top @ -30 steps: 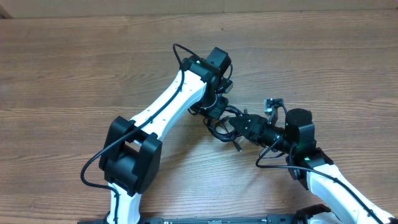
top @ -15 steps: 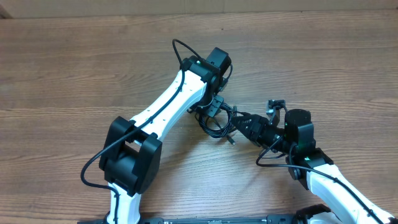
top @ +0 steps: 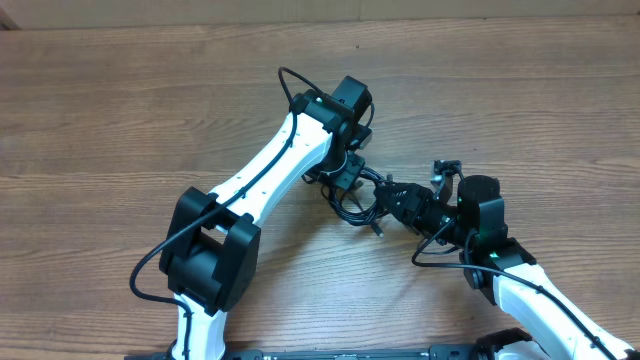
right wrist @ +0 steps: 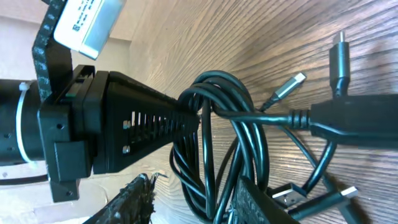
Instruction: Untangle cables
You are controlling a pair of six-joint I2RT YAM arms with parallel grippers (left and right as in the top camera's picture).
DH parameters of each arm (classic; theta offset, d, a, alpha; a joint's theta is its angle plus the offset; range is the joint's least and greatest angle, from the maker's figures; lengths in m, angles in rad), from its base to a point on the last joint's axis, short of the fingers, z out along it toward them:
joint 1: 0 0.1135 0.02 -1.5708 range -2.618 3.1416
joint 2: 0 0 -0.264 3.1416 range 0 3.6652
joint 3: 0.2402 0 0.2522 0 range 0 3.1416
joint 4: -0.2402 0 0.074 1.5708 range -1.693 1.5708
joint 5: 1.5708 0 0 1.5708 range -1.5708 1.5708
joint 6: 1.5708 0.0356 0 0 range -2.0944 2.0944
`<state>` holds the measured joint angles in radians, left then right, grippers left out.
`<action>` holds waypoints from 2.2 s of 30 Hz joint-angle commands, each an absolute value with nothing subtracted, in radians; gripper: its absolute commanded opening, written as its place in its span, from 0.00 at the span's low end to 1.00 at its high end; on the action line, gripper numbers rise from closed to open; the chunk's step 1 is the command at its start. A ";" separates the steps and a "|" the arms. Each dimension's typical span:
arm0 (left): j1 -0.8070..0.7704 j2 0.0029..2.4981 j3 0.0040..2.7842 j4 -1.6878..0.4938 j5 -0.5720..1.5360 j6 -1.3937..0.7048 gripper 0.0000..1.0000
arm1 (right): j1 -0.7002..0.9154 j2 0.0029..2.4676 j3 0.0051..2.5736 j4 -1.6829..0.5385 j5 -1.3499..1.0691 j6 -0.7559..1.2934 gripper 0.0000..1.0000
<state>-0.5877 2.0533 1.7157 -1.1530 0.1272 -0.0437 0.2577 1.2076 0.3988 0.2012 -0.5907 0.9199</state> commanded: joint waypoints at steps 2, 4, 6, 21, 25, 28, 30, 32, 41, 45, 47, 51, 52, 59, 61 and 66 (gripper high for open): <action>-0.599 2.053 1.744 -1.148 0.182 -0.022 0.04 | 0.263 1.214 0.416 0.207 -0.575 0.943 0.41; -0.605 2.053 1.744 -1.148 0.182 -0.022 0.04 | 0.263 1.215 0.416 0.206 -0.567 0.943 0.41; -0.612 2.053 1.744 -1.148 0.182 -0.022 0.04 | 0.263 1.219 0.416 0.207 -0.559 0.943 0.41; -0.630 2.053 1.744 -1.114 0.182 -0.022 0.04 | 0.263 1.263 0.416 0.215 -0.593 1.007 0.21; -0.630 2.053 1.744 -1.109 0.186 -0.027 0.04 | 0.263 1.264 0.416 0.215 -0.593 1.007 0.20; -0.629 2.053 1.744 -1.098 0.213 -0.029 0.05 | 0.264 1.272 0.416 0.215 -0.592 1.006 0.20; -0.629 2.053 1.744 -1.093 0.228 -0.029 0.04 | 0.266 1.284 0.416 0.215 -0.585 1.005 0.19; -0.629 2.053 1.744 -1.095 0.227 -0.029 0.04 | 0.269 1.304 0.416 0.215 -0.568 1.002 0.17; -0.627 2.053 1.744 -1.099 -0.010 -0.022 0.04 | 0.268 1.338 0.416 0.219 -0.563 1.002 0.04; -0.626 2.053 1.744 -1.098 -0.230 -0.031 0.04 | 0.266 1.337 0.417 0.256 -0.604 0.998 0.04; -0.620 2.053 1.744 -1.098 -0.310 -0.040 0.04 | 0.266 1.337 0.417 0.292 -0.632 0.999 0.04; -0.587 2.053 1.744 -1.098 -0.366 -0.066 0.04 | 0.263 1.337 0.417 0.339 -0.656 0.999 0.04; -0.580 2.053 1.744 -1.098 -0.367 -0.075 0.04 | 0.256 1.337 0.417 0.339 -0.658 0.999 0.04; -0.493 2.053 1.742 -1.095 -0.324 -0.244 0.04 | 0.088 1.337 0.417 0.457 -0.883 0.999 0.04; -0.479 2.053 1.742 -1.092 -0.264 -0.244 0.04 | 0.036 1.337 0.417 0.493 -0.933 0.999 0.04; -0.470 2.053 1.742 -1.070 -0.048 -0.244 0.04 | 0.013 1.337 0.416 0.480 -0.944 1.001 0.18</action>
<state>-0.4618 2.0537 1.7157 -1.0832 -0.2207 -0.2115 -0.0002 1.3365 0.4023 0.4820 -0.8818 1.0019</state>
